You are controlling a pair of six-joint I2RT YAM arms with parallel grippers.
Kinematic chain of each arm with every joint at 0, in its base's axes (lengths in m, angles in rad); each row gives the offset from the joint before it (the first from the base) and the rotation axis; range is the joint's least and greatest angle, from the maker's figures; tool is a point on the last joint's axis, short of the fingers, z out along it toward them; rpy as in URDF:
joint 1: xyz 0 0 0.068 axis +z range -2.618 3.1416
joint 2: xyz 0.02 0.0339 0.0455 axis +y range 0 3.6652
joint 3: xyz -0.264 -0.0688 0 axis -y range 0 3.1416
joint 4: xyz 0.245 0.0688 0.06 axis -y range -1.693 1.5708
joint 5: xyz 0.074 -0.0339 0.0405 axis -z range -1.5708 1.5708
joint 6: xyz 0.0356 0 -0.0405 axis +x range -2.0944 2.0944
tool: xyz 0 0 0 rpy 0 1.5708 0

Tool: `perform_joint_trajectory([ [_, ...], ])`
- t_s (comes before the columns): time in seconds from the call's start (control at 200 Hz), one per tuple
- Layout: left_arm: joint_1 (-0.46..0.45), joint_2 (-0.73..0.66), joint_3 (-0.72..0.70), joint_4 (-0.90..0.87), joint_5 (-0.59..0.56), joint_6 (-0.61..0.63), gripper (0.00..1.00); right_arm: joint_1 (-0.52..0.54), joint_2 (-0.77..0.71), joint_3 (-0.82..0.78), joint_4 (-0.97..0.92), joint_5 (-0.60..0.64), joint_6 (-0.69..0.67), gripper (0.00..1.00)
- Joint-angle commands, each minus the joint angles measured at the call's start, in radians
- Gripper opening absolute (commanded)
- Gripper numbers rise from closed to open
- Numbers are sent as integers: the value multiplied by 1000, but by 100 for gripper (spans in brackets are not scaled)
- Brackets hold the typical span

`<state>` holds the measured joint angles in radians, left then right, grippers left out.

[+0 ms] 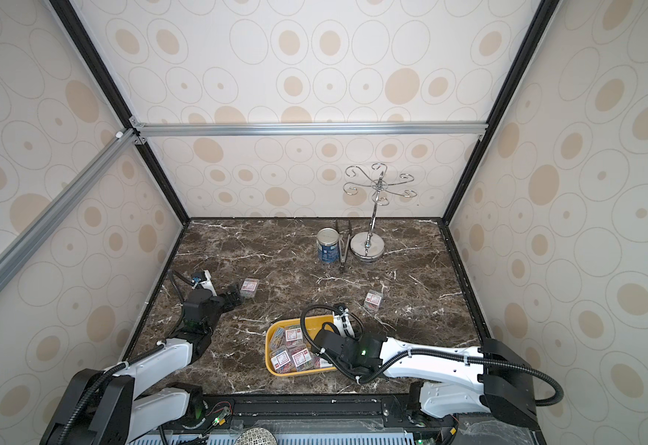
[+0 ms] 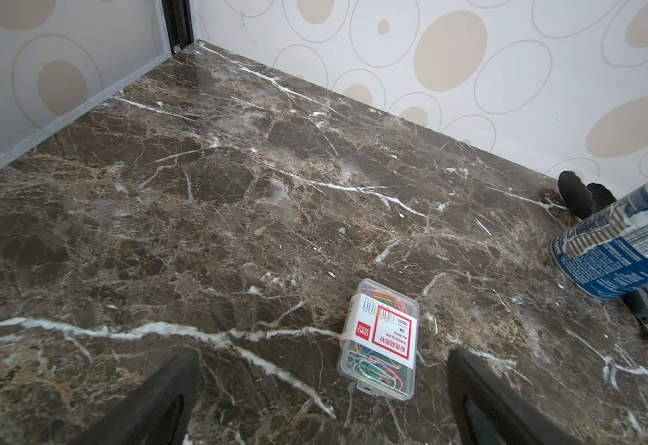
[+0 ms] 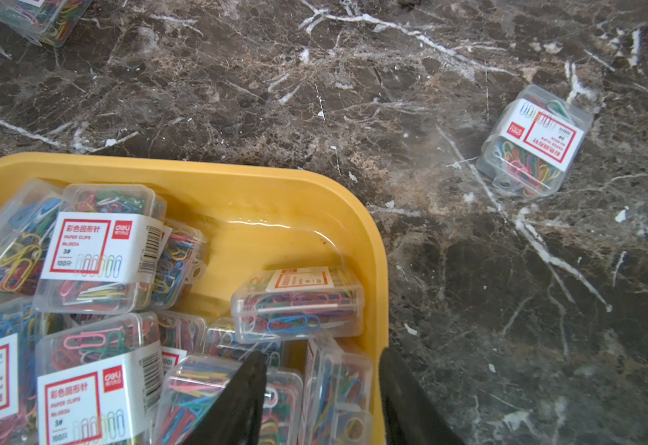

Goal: Take the paper clips out of the storage box
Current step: Pick up the boxed paper clips from the storage box.

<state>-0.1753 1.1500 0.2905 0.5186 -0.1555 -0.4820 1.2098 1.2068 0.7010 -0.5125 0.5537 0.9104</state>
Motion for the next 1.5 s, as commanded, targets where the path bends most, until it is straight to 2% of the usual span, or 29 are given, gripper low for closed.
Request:
perform_joint_trajectory([
  [0.0, -3, -1, 10, 15, 3, -3, 100, 3, 0, -13, -30, 9, 35, 48],
  [0.275, -2, -2, 9, 20, 10, 0, 100, 3, 32, -2, -20, 8, 28, 47],
  [0.555, -3, 5, 11, 21, 14, 2, 100, 4, 19, -11, -83, -12, 108, 40],
  [0.74, -3, 11, 16, 21, 14, 2, 100, 4, -25, -52, -3, -76, 48, 40],
  [1.001, -2, 13, 17, 18, 11, -1, 100, 4, 44, -9, -29, -78, 44, 35],
  [1.396, -3, 21, 24, 9, 11, 0, 100, 4, 117, 8, -58, -59, 86, 37],
  [1.496, -2, 23, 25, 12, 11, 0, 100, 5, 131, 11, -58, -48, 95, 34],
])
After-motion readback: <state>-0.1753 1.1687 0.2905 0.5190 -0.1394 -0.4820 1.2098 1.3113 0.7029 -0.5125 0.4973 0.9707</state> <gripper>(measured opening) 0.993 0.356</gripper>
